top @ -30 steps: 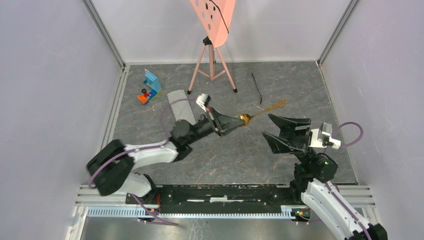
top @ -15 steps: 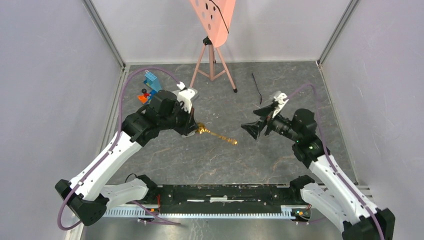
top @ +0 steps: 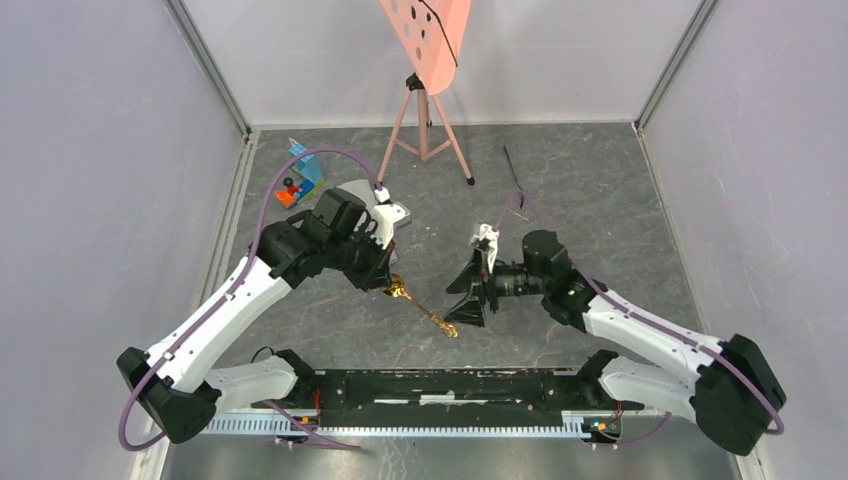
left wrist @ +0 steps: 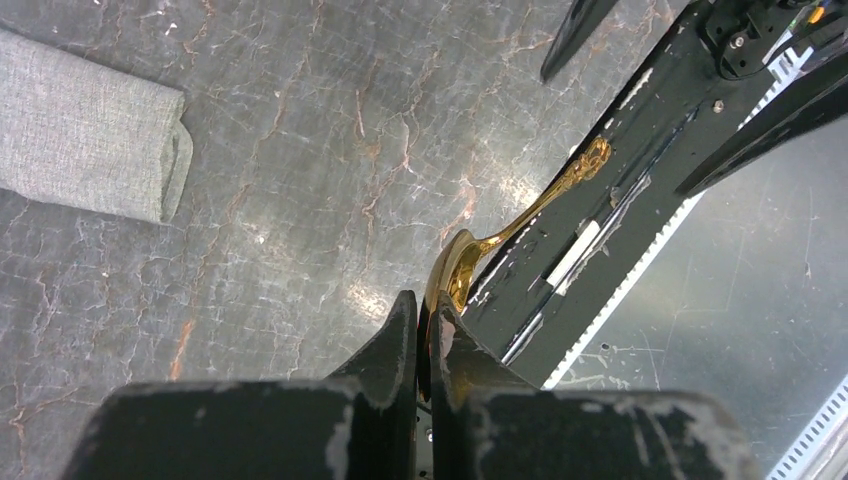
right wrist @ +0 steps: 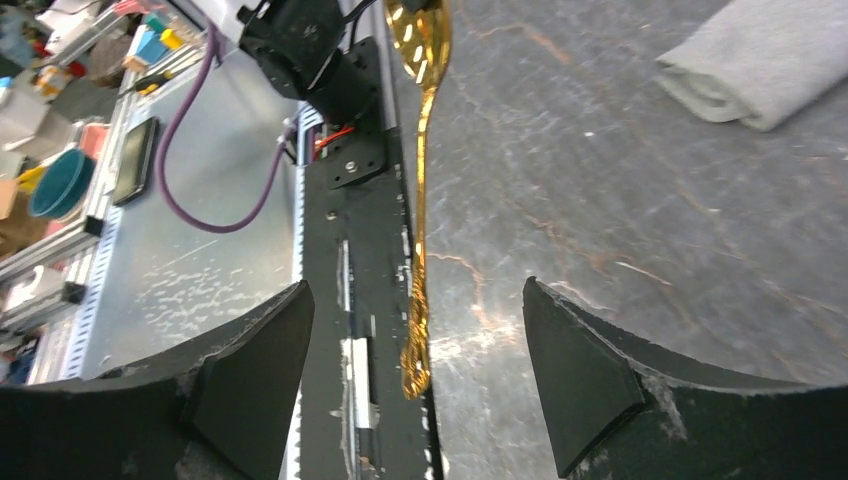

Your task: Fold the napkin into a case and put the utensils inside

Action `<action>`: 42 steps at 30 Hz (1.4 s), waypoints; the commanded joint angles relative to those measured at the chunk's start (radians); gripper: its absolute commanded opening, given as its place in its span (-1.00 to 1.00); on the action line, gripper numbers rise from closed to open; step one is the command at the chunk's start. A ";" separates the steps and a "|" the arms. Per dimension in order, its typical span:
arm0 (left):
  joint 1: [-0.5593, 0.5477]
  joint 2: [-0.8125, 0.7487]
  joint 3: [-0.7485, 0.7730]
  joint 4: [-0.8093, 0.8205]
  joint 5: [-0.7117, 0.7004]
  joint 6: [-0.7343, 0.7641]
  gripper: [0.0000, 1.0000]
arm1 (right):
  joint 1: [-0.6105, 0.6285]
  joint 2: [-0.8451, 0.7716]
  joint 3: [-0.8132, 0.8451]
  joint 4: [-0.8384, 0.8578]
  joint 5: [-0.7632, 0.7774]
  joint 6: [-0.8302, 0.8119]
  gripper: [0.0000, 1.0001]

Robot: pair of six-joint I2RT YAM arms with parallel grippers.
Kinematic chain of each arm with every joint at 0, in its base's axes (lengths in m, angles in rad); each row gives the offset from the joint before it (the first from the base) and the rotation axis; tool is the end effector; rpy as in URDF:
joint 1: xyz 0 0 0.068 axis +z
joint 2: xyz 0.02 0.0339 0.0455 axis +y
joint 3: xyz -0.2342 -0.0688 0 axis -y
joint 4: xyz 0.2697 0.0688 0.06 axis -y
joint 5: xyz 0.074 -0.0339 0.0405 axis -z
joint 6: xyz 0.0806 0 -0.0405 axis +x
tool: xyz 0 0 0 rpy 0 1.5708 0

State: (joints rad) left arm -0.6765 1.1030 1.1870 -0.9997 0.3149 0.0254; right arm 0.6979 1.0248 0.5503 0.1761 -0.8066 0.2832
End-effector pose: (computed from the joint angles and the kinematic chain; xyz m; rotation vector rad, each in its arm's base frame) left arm 0.1948 -0.1884 0.2855 1.0024 2.3393 -0.6585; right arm 0.1846 0.2308 0.2056 -0.9936 1.7652 1.3994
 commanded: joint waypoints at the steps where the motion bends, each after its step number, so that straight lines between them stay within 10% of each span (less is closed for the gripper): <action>1: -0.010 0.006 0.054 0.039 0.057 0.062 -0.95 | 0.086 0.084 -0.014 0.205 0.014 0.084 0.56; 17: -0.015 -0.047 0.019 0.123 0.092 0.024 -0.95 | 0.144 0.231 -0.044 0.511 0.006 0.238 -0.97; 20: -0.011 -0.057 0.017 0.168 0.094 -0.041 -0.94 | 0.144 0.205 -0.069 0.558 0.078 0.258 -1.00; 27: 0.122 -0.103 -0.077 0.377 0.149 -0.382 0.06 | 0.132 0.149 -0.123 0.703 0.214 0.347 -1.00; 35: 0.235 -0.220 -0.300 0.720 0.216 -0.721 -0.09 | 0.125 0.163 -0.116 0.756 0.281 0.394 -1.00; 42: 0.235 -0.272 -0.394 0.850 0.189 -0.775 0.17 | 0.126 0.230 -0.090 0.832 0.282 0.484 -1.00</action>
State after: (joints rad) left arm -0.4461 0.8696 0.8314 -0.3107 0.5186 -0.6476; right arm 0.8219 1.2274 0.4278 0.8677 -0.5331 0.6968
